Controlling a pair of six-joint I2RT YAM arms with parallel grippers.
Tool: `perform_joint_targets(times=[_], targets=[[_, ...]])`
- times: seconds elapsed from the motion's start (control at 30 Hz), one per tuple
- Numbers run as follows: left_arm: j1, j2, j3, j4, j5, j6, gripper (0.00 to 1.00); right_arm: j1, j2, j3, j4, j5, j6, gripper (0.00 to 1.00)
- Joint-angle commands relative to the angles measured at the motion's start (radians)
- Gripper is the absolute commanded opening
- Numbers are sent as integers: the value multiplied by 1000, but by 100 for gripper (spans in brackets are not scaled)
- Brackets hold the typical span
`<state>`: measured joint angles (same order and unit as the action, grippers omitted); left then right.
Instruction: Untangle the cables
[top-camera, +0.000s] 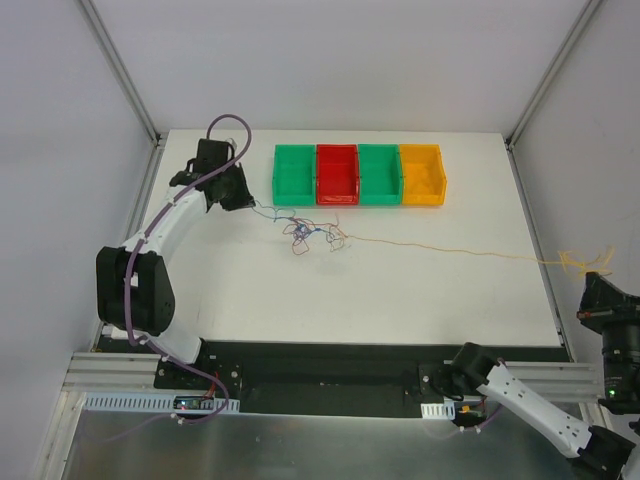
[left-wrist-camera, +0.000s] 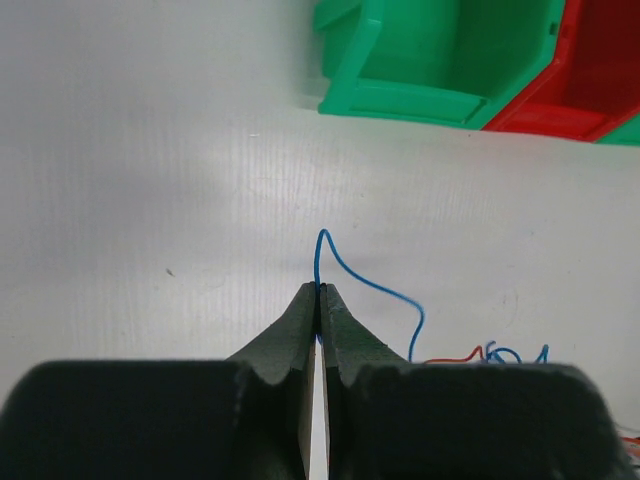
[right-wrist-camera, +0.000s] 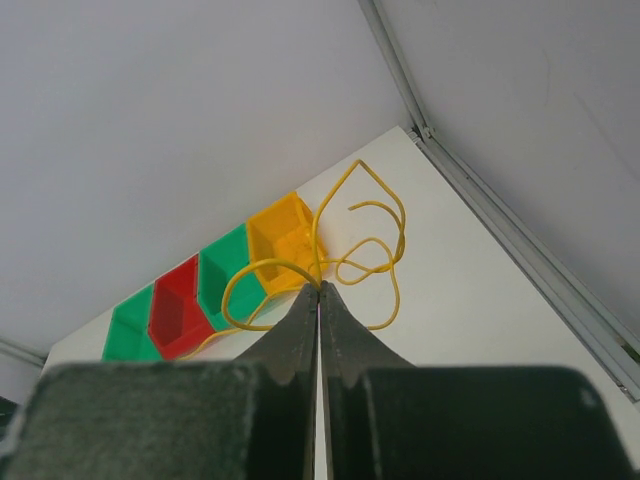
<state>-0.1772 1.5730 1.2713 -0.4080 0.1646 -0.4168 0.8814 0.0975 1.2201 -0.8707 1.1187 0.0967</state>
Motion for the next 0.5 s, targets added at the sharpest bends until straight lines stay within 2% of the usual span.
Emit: perform_joint_targets(times=[0.0, 0.23, 0.47], targets=[[47, 27, 36, -15, 10, -27, 0, 51, -7, -17, -5, 75, -26, 0], [100, 41, 46, -32, -31, -14, 0, 68, -15, -1, -14, 121, -32, 0], [150, 42, 51, -31, 53, -30, 0, 93, -30, -42, -20, 92, 10, 0]])
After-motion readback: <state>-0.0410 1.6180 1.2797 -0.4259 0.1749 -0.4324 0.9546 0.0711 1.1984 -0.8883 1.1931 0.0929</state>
